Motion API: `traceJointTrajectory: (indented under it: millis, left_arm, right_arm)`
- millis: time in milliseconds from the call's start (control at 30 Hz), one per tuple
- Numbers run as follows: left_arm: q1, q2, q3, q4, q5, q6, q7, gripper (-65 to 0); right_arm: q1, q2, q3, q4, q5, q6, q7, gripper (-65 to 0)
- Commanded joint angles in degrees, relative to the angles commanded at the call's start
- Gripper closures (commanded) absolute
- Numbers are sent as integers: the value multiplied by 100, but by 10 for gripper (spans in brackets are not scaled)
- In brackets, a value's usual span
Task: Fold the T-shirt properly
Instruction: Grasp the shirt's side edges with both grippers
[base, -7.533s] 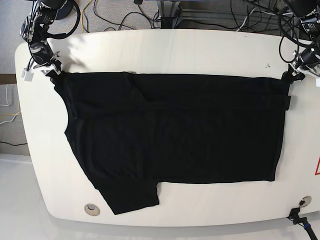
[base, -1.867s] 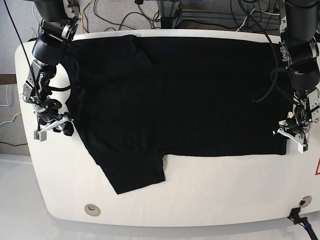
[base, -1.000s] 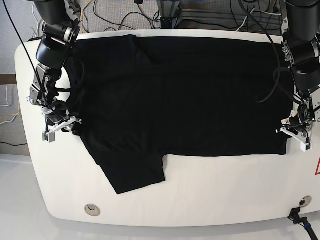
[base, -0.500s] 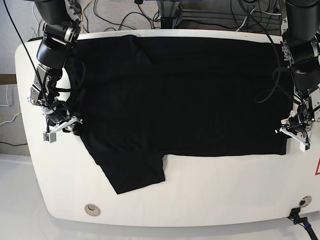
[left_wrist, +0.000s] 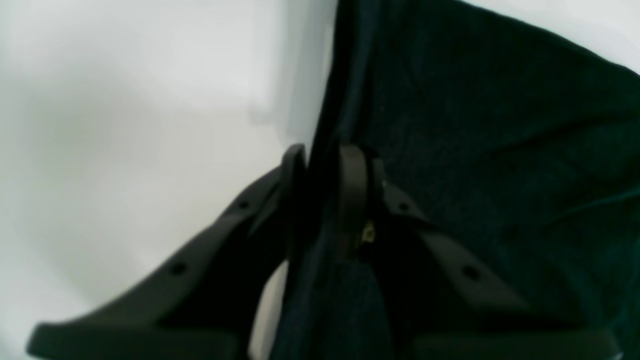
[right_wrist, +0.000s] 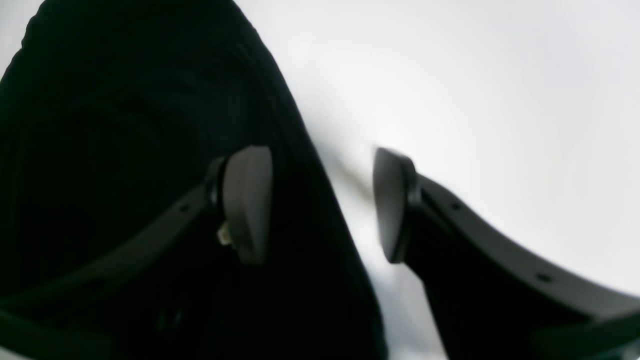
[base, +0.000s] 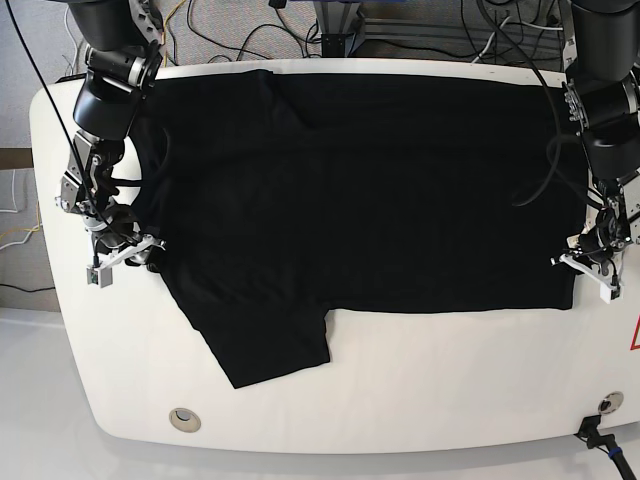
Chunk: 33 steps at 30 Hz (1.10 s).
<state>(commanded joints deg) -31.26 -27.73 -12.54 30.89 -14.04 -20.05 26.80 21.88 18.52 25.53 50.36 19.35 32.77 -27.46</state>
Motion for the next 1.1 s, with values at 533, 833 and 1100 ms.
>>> traceJointTrajectory:
  millis: [533, 833, 1100]
  left_arm:
    - [-70, -2, 72, -75, -49, -38, 19, -102]
    - [-121, -36, 76, -104, -58, -94, 33, 0]
    - [-33, -64, 6, 27, -269, -273, 21, 0]
  right_arm:
    - [-86, -27, -34, -168, -90, -52, -76, -307]
    - [-84, -28, -128, -241, -318, -70, -146, 0]
    - [11, -22, -197, -168, -357, -38, -229, 0]
